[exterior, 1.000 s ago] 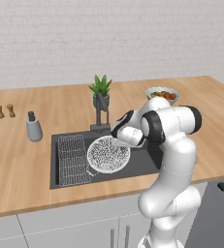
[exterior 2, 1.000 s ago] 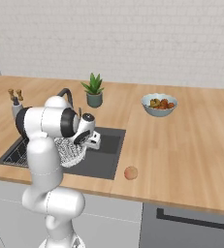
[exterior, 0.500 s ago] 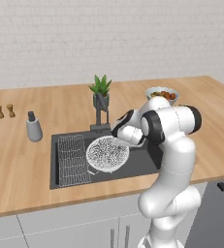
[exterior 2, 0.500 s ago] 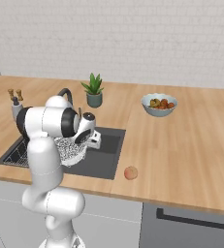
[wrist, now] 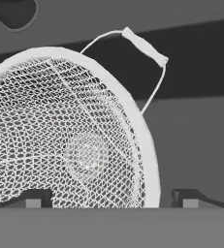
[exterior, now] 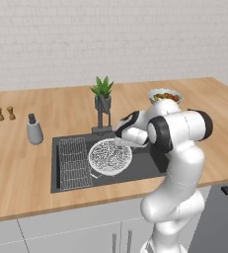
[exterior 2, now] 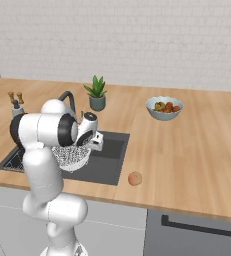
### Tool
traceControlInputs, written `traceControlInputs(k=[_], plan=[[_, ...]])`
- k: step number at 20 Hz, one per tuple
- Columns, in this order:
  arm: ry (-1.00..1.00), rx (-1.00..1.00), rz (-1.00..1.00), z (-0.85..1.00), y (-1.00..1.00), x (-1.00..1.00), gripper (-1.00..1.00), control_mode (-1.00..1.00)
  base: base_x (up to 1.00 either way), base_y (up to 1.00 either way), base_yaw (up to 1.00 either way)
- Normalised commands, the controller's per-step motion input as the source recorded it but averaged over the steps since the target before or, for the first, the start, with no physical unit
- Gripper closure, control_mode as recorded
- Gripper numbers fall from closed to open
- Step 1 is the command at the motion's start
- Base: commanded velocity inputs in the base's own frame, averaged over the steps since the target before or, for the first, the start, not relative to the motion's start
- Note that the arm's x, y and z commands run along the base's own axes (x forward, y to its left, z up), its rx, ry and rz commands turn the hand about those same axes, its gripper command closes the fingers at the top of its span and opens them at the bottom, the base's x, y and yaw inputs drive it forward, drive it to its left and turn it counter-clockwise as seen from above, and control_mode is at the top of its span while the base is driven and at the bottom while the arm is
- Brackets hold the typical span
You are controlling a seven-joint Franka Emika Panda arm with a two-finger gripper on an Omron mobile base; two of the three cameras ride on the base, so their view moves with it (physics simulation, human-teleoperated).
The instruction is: Put the colander in the sink, put the peach in the colander, and turn on the sink faucet and pour water over the colander.
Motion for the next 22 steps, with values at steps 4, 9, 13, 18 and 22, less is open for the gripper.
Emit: traceControlInputs(k=[4,9,13,18,22], plan=[[-0.02,0.00,-0.01,0.59,-0.07,-0.47,-1.00,-1.00,0.00,0.00,0.00],[-0.19,-0.04,-0.01,0.40,-0.03,-0.79,-1.00,-1.00,0.00,0.00,0.00],[-0.09,0.05,0.00,0.16,-0.06,-0.13,-1.00,-1.00,0.00,0.00,0.00],[-0.09,0.09,0.00,0.37,-0.03,-0.10,-1.00,-1.00,0.00,0.00,0.00],[-0.16,0.11,0.00,0.45,0.00,-0.15,-1.00,-1.00,0.00,0.00,0.00]])
